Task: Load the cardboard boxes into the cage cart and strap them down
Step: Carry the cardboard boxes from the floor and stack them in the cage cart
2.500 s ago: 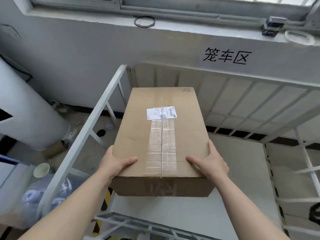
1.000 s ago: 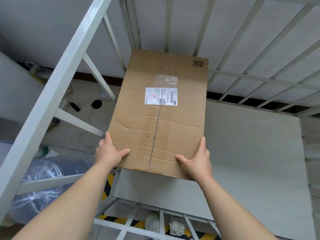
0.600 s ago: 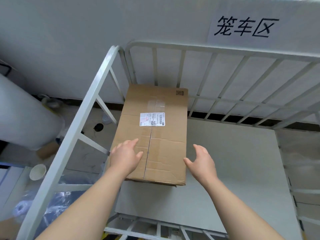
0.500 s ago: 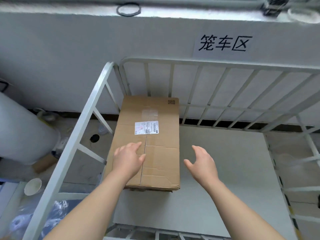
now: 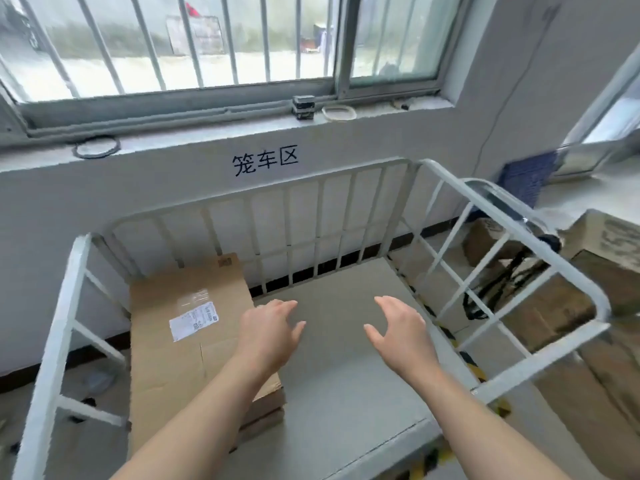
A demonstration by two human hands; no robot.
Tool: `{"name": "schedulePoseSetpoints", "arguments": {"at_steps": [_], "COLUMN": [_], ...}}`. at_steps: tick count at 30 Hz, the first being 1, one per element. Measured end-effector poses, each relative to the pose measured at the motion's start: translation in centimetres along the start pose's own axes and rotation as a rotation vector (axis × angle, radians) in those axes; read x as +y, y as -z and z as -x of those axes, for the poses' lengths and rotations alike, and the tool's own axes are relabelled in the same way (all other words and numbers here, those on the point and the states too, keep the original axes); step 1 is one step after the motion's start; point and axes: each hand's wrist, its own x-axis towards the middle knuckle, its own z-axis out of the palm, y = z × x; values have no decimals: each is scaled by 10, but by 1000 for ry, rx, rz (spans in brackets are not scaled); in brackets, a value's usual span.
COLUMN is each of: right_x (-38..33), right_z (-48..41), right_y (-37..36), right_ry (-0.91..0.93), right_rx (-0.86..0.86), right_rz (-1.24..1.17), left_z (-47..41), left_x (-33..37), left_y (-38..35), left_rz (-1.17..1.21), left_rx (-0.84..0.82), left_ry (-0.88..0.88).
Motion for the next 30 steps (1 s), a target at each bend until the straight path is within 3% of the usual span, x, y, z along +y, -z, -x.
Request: {"name": "schedulePoseSetpoints", "arguments": {"at_steps": [14, 22, 30], "right_x": [207, 344, 438], "right_z": [183, 268, 322], "right_y": [111, 140, 152], "right_ry": [-560, -811, -1038], "right_rx": [231, 258, 292], "right_rz": [-46, -44, -108], "left_z": [40, 75, 91], "left_x": [284, 448, 559], "left_y": [-38, -98, -156], "left_rz": [9, 8, -54], "left_rx": [-101, -228, -348], "left_ry": [-635, -799, -890]}}
